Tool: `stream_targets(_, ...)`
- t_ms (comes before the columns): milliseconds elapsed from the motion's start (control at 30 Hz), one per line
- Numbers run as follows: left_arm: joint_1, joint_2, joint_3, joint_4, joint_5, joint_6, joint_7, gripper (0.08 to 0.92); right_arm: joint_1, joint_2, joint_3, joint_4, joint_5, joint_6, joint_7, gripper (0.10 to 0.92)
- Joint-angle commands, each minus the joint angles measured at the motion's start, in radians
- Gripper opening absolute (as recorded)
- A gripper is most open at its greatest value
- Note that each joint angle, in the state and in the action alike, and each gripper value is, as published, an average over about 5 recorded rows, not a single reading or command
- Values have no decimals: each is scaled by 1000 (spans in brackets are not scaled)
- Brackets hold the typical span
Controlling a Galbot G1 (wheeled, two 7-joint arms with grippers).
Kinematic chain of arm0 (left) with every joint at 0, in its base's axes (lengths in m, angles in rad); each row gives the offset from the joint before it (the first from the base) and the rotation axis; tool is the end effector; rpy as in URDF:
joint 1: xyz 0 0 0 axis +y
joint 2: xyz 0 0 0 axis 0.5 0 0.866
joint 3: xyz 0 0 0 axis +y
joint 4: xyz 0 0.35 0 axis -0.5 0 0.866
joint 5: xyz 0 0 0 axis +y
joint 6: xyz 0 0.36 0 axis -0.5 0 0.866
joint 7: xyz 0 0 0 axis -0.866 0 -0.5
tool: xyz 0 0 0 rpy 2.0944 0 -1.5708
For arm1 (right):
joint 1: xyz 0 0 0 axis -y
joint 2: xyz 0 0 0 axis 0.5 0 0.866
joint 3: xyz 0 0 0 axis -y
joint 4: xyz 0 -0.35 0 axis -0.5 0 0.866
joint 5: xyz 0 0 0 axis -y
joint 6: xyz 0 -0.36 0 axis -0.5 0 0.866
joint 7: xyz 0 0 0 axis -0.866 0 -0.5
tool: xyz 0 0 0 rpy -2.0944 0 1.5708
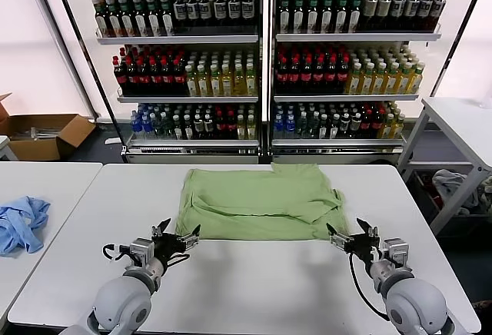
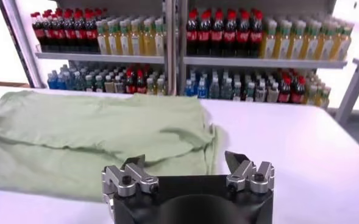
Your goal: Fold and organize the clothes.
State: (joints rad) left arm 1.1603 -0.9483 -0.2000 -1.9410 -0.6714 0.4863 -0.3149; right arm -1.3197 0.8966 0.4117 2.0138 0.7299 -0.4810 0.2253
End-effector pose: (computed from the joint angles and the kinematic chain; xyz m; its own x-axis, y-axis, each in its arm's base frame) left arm 0.2890 0.0414 -0.2751 -0.8708 0.1626 0.4639 0.1900 0.9817 0.0126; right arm 0.2640 -0.0938 -0.2561 -0.8765 -0.1481 0.4580 -0.1542 0.9877 0.0243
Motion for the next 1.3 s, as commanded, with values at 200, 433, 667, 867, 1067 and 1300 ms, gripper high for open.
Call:
stream_targets(200, -17, 1, -11, 71, -73, -2, 12, 823, -20, 6, 12, -23, 19, -5, -15, 818)
stream_targets(433, -23, -4, -12, 92, -76, -12, 12, 798, 25, 21, -2, -81, 16, 9, -19, 771)
stream_targets(667, -35, -13, -11, 112, -90, -11, 8, 682, 73, 34, -35, -119, -7, 17, -26, 690)
stream_targets(867, -43, -17, -9, 128, -90, -11, 10, 611, 94, 46, -70, -135, -28, 15, -34, 596)
stream_targets(1067, -35, -19, -4, 130, -88, -14, 15, 476, 106, 51, -89, -150, -40, 17, -39, 454)
stream_targets(1300, -22, -13, 1, 121, -78, -18, 34, 271, 102, 51, -89, -157, -47, 34, -46, 272)
